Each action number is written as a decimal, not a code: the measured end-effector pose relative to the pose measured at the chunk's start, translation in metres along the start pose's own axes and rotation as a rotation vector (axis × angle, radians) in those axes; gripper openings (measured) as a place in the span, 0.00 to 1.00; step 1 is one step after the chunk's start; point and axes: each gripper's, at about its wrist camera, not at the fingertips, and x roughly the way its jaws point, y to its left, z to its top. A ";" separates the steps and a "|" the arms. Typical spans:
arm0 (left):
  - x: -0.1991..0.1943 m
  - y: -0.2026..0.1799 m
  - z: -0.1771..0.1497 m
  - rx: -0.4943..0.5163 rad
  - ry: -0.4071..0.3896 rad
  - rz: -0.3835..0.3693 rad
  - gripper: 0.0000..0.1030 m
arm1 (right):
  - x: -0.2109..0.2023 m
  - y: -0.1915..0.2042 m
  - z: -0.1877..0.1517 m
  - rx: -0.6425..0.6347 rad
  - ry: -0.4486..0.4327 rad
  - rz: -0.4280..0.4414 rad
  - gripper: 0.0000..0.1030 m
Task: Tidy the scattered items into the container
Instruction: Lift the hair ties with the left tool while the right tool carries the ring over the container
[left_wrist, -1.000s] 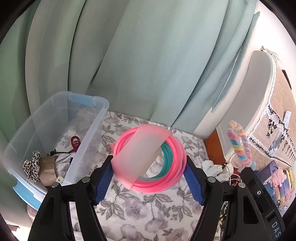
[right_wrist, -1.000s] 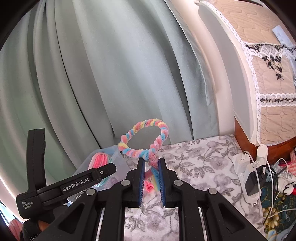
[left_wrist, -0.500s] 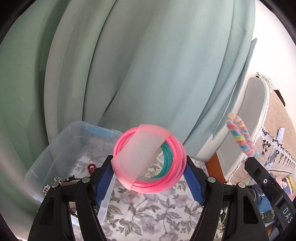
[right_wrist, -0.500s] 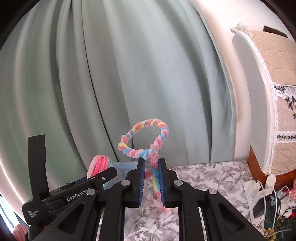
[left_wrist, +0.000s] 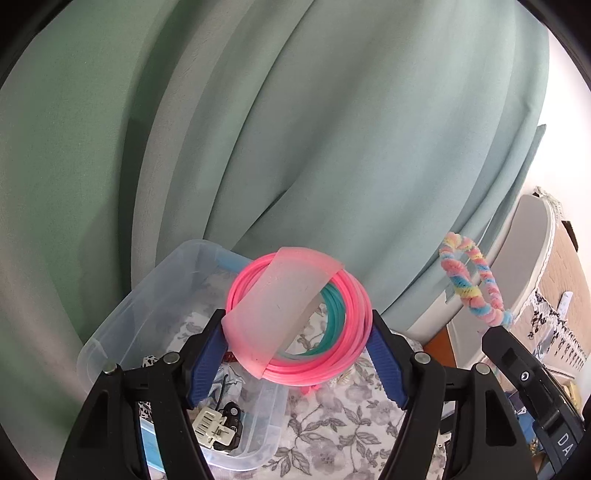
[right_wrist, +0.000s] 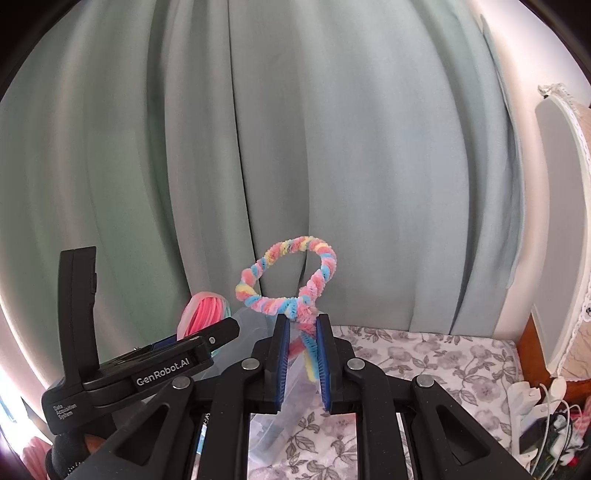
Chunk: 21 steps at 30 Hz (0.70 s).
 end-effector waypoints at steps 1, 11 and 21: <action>0.001 0.005 0.000 -0.007 0.001 0.003 0.72 | 0.003 0.005 0.000 -0.009 0.009 0.004 0.15; 0.004 0.048 0.001 -0.068 0.013 0.046 0.72 | 0.036 0.040 -0.011 -0.062 0.094 0.046 0.15; 0.011 0.076 -0.006 -0.113 0.048 0.080 0.72 | 0.059 0.057 -0.032 -0.076 0.191 0.074 0.15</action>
